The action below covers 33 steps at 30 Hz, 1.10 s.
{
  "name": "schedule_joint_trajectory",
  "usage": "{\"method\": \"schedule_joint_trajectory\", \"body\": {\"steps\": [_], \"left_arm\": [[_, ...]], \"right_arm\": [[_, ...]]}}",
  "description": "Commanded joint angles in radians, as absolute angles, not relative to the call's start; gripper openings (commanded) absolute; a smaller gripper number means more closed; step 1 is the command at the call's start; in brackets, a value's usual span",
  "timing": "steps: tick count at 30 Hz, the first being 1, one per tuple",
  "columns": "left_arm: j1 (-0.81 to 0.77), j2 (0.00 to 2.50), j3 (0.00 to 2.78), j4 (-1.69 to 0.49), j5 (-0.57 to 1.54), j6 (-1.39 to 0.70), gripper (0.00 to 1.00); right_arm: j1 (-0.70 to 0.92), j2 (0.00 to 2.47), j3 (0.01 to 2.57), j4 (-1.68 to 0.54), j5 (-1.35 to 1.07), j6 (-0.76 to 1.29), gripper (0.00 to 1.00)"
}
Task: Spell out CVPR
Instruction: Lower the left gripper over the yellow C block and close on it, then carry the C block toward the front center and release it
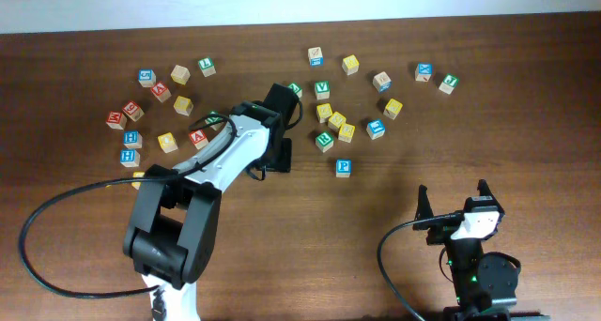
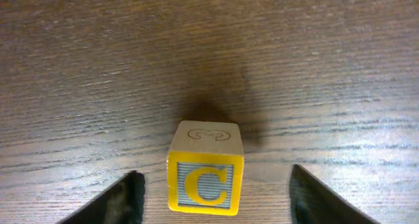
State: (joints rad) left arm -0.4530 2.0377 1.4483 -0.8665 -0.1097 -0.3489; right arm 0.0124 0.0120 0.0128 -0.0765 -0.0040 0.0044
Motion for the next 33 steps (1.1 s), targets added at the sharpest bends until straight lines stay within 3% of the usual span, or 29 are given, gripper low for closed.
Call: {"method": "schedule_joint_trajectory", "body": {"steps": [1,7,11,13,16,19,24,33], "left_arm": [[-0.449,2.048,1.438,-0.863,-0.132,-0.352,0.56],[-0.449,2.048,1.424,-0.826,-0.132,-0.352,0.47],[-0.449,2.048,1.4,-0.801,-0.132,-0.351,0.47],[-0.449,2.048,1.395,-0.795,-0.132,-0.351,0.38],[-0.449,2.048,1.395,-0.785,-0.132,-0.351,0.36],[-0.449,2.048,1.395,-0.781,-0.132,-0.352,0.27],[-0.449,2.047,1.396,-0.78,-0.131,-0.352,0.19],[-0.449,1.789,1.489,-1.0,-0.108,-0.352,0.14]], "right_arm": [[0.006,0.004,0.006,-0.081,0.001,0.015,0.98],[0.006,0.004,0.006,-0.081,0.001,0.015,0.98],[0.006,0.004,0.006,-0.081,0.001,0.015,0.98],[0.006,0.004,0.006,-0.081,0.001,0.015,0.98],[0.006,0.004,0.006,-0.081,0.001,0.015,0.98],[0.006,0.004,0.006,-0.081,0.001,0.015,0.98],[0.006,0.004,0.006,-0.081,0.001,0.015,0.98],[0.006,0.004,0.006,-0.081,0.001,0.015,0.98]]}}
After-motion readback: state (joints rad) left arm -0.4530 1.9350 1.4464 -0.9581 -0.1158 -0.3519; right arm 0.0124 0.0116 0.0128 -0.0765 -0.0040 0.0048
